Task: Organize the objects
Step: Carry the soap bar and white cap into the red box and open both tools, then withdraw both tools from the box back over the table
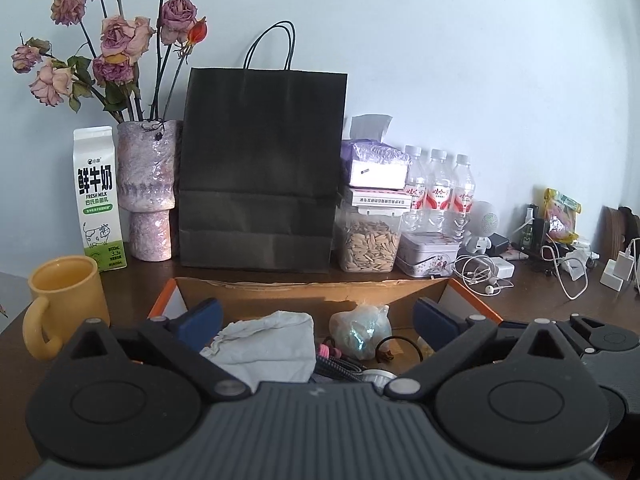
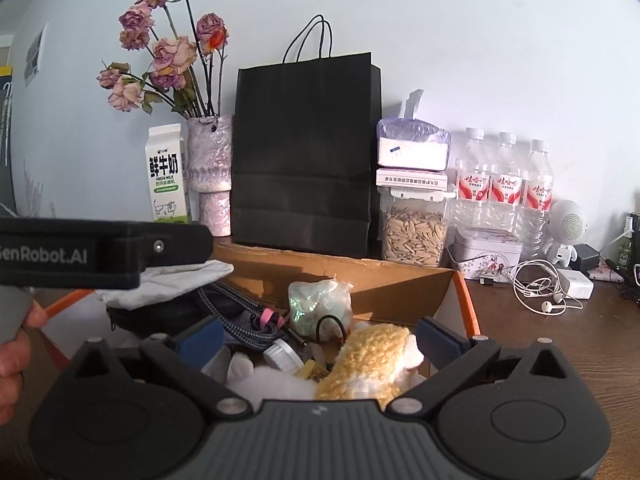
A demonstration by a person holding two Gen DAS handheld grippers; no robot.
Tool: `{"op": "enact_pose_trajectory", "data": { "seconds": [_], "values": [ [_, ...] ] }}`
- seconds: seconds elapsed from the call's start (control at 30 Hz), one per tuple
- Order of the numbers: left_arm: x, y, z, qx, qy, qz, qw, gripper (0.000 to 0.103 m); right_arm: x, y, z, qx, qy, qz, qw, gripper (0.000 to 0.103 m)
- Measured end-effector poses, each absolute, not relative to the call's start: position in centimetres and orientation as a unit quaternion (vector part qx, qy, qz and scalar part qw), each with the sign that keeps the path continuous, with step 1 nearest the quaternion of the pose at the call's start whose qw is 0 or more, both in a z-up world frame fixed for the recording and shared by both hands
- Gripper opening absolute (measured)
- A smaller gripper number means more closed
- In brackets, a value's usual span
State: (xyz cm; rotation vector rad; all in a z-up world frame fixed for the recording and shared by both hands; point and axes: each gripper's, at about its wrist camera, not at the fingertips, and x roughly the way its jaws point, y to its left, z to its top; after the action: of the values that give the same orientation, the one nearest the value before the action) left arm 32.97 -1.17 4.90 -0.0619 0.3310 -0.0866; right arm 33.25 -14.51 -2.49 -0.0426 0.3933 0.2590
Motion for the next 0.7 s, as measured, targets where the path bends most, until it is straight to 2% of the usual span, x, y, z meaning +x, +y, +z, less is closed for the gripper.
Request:
{"op": "enact_pose_trajectory", "data": {
  "seconds": [0.7],
  "values": [
    [28.9, -1.2, 5.1, -0.043, 0.142, -0.040, 0.988, 0.103, 29.8, -14.2, -1.9, -0.043, 0.177, 0.127, 0.975, 0.103]
  ]
}}
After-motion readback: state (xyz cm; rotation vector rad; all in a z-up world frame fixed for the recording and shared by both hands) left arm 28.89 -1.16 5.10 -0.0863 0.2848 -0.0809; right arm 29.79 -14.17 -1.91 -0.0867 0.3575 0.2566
